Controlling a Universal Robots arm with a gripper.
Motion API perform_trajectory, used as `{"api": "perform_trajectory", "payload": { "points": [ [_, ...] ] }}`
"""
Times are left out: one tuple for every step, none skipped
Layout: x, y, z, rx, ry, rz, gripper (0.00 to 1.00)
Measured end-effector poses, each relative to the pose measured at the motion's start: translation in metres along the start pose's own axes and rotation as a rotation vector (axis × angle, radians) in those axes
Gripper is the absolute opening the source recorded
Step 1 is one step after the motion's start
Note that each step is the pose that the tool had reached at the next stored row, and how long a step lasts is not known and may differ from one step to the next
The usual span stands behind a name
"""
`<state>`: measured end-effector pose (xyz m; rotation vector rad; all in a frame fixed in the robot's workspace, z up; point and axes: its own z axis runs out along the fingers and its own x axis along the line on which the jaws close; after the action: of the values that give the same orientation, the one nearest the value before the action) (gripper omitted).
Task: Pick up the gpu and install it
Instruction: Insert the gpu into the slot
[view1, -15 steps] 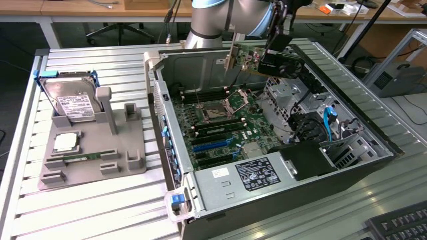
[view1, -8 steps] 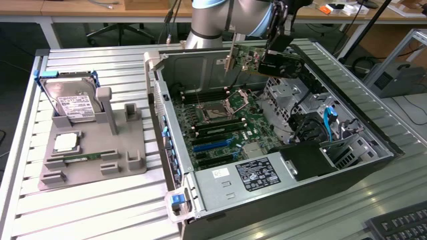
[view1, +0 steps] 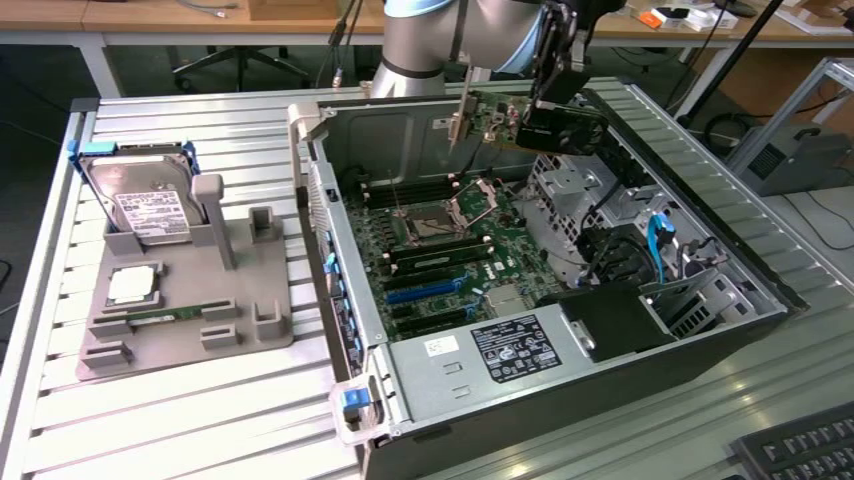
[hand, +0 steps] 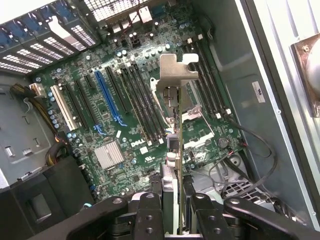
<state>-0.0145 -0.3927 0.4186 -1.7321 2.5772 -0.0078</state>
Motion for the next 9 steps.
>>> {"api": "perform_trajectory", "payload": {
  "points": [
    [0.0,0.0,0.0001,-0.0002,-0.0003,-0.008,0.27],
    [0.0,0.0,0.0001,-0.0003,-0.0004,-0.012,0.27],
    [0.0,0.0,0.0001,-0.0005,-0.0005,-0.016,0.27],
    [0.0,0.0,0.0001,-0.0006,-0.0007,-0.021,0.27],
    [0.0,0.0,0.0001,-0.0007,-0.0007,-0.025,0.27],
    [0.0,0.0,0.0001,-0.0008,-0.0008,-0.03,0.27],
    [0.0,0.0,0.0001,-0.0009,-0.0009,-0.034,0.27],
    [0.0,0.0,0.0001,-0.001,-0.001,-0.039,0.27],
    [0.0,0.0,0.0001,-0.0011,-0.0011,-0.042,0.27]
  ]
}}
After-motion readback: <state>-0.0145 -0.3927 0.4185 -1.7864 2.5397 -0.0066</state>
